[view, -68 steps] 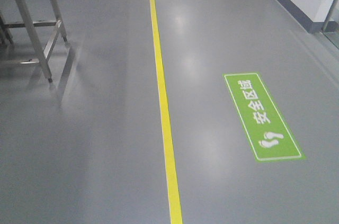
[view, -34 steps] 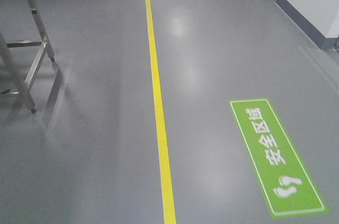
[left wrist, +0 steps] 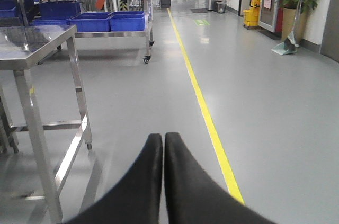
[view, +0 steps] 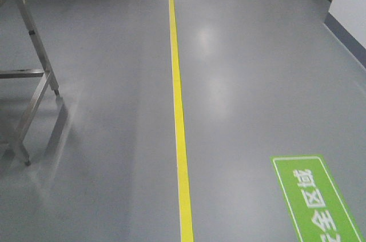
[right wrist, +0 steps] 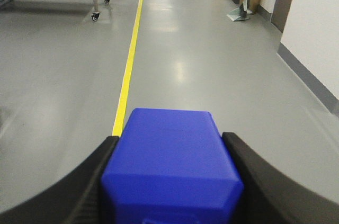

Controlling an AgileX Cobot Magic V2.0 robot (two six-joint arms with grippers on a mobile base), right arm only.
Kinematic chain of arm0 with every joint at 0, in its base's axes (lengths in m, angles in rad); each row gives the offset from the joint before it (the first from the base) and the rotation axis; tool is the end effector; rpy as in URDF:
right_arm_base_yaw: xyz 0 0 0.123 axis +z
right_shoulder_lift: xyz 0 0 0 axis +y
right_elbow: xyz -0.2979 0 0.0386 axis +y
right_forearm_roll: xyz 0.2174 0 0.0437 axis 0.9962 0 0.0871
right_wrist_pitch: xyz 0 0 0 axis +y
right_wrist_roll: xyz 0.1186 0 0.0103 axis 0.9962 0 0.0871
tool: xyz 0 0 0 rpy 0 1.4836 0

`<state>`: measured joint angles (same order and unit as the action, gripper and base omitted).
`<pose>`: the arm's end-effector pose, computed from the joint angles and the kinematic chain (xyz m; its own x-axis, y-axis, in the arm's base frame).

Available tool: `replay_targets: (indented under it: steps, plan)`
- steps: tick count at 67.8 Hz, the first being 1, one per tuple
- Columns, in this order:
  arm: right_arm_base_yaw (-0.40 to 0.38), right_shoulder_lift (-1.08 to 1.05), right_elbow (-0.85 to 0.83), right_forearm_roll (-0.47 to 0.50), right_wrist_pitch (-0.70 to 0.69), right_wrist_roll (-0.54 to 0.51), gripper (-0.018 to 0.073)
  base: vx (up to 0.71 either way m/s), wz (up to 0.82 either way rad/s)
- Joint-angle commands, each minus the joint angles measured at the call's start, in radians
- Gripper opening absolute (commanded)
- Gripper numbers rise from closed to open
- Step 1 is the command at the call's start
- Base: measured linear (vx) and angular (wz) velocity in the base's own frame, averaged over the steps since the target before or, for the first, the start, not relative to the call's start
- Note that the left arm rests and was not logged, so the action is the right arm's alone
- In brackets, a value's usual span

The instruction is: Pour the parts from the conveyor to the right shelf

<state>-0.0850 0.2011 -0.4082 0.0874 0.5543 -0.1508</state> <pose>0.0349 0.0025 0.2774 -0.2569 -0.0547 -0.9649 0.0210 0.9978 -0.0621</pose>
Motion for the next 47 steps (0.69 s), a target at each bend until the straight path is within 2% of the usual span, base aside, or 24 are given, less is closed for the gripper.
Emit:
replay_targets:
  steps: [1, 47]
  plan:
    - [-0.004, 0.009, -0.027, 0.002, -0.082, 0.001, -0.0006, 0.68, 0.08]
    - [-0.004, 0.009, -0.027, 0.002, -0.082, 0.001, -0.0006, 0.68, 0.02]
